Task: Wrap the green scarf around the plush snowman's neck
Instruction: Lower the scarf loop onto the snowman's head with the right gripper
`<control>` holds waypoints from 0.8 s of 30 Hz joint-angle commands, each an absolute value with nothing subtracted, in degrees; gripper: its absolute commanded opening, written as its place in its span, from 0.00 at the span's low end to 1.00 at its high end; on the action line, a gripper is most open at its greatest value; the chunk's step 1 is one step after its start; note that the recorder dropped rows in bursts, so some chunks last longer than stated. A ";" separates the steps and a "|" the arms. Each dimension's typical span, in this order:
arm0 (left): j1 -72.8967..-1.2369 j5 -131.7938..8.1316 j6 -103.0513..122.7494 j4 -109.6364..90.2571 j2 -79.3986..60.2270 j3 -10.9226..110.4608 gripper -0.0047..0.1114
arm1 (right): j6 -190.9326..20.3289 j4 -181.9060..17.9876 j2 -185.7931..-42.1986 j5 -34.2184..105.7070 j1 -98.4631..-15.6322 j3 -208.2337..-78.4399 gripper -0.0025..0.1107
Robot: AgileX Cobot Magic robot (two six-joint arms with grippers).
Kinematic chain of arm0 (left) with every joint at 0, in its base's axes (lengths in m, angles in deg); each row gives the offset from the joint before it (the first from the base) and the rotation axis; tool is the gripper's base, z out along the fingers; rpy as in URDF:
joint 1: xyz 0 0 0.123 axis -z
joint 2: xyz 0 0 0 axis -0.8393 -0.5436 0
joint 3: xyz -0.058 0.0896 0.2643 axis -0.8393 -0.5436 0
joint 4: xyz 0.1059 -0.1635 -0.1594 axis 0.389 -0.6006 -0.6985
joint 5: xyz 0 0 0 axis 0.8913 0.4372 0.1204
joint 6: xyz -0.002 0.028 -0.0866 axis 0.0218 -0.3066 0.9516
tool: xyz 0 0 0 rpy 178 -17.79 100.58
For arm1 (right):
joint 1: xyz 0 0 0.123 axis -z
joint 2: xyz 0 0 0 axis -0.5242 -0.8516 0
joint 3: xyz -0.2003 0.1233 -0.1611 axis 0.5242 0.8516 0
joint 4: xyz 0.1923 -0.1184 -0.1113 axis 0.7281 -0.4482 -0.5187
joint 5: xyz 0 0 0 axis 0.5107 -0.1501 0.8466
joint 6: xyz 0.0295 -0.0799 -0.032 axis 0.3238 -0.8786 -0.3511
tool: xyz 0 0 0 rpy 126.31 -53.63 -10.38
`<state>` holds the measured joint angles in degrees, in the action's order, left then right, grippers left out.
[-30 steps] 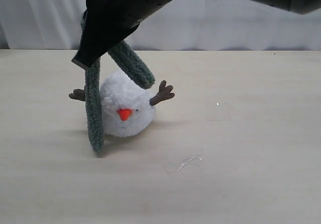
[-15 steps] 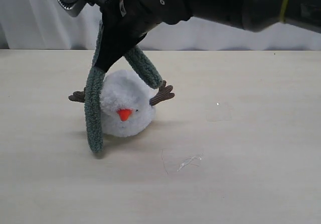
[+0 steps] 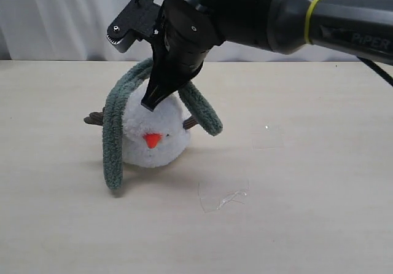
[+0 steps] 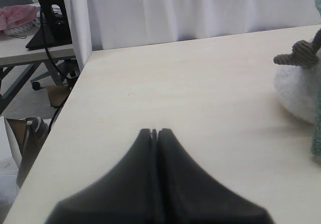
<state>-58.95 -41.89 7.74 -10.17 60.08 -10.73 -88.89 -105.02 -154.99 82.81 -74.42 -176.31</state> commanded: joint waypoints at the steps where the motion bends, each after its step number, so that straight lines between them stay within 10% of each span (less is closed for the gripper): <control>1: -59.01 -42.84 7.67 -10.34 60.23 -10.92 0.04 | -87.48 -104.71 -155.10 86.08 -74.06 -176.30 0.06; 24: -59.01 -42.84 7.67 -10.34 60.23 -10.92 0.04 | -85.41 -82.65 -158.56 84.40 -66.77 -174.60 0.06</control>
